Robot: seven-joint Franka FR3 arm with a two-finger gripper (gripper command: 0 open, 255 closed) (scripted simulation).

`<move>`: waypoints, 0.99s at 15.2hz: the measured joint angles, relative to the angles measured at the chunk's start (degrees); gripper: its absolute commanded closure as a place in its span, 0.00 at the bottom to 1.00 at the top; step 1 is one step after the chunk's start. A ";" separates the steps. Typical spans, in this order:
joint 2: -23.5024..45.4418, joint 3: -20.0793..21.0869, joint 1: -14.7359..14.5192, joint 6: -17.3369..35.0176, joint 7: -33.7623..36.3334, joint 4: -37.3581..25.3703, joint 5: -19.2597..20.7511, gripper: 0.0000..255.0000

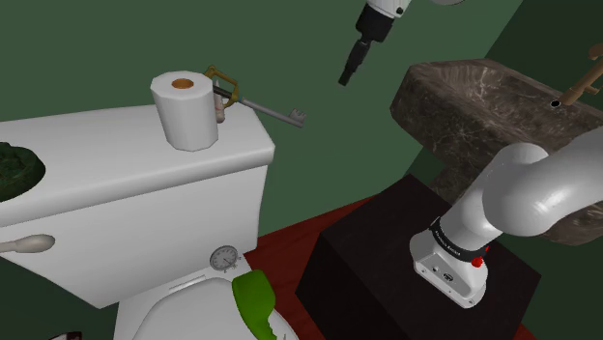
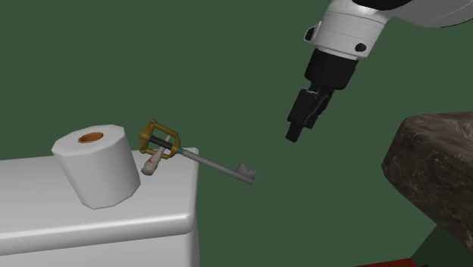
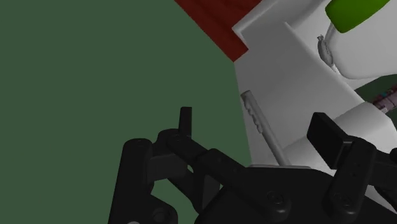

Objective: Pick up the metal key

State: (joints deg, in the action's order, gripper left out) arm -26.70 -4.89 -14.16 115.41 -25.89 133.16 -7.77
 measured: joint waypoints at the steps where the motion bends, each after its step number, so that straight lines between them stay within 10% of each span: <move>1: 2.19 -0.09 -1.03 1.51 -1.62 -1.18 -1.00 0.00; 15: 21.52 0.15 -12.16 14.17 -28.61 -12.06 -16.97 0.00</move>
State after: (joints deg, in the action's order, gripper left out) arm -5.19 -4.74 -26.32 129.58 -54.50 121.10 -24.74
